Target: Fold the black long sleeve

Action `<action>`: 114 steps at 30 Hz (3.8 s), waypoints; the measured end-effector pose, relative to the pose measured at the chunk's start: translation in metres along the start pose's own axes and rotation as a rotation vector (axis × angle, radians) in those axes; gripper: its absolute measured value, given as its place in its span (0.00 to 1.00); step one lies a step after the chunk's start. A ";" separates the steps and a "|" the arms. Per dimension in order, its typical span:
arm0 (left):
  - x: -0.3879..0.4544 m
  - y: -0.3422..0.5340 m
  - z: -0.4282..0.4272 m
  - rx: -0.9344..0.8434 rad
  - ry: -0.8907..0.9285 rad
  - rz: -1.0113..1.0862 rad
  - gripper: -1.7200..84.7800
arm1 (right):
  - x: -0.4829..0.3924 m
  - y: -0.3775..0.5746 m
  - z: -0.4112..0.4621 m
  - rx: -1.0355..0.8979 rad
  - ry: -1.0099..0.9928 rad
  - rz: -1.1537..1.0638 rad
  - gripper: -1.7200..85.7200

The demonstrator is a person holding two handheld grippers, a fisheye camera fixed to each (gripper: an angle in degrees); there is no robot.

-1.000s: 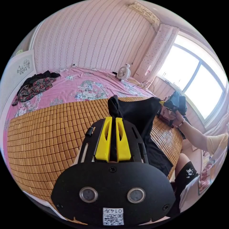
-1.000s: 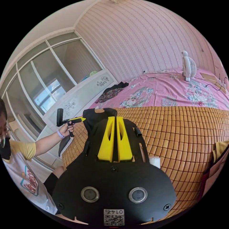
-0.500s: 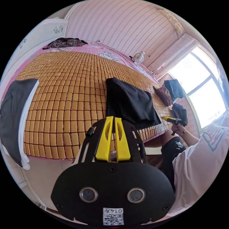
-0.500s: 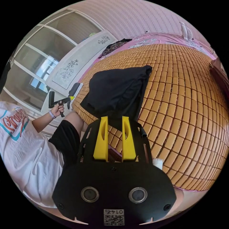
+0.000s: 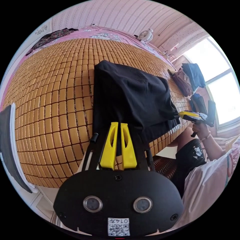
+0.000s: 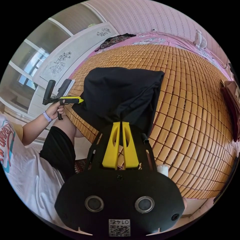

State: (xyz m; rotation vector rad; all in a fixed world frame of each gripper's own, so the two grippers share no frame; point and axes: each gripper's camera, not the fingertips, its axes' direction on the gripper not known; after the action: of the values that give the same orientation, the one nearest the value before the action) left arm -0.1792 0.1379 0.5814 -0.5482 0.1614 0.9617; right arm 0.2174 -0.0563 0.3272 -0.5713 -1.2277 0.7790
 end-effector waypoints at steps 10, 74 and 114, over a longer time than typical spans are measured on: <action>0.007 0.027 -0.013 0.029 0.088 -0.024 0.02 | -0.005 -0.016 0.023 -0.158 0.052 -0.060 0.03; 0.228 0.096 0.194 0.233 0.150 0.638 0.22 | 0.127 -0.017 -0.080 -0.125 -0.131 0.350 0.05; 0.181 0.129 0.090 0.315 0.424 0.574 0.02 | 0.152 0.016 -0.288 0.321 -0.240 0.595 0.05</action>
State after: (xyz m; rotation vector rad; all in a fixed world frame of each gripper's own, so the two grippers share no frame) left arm -0.1906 0.3742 0.5436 -0.4110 0.8733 1.3324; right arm 0.5134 0.0793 0.3335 -0.5931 -1.1207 1.5529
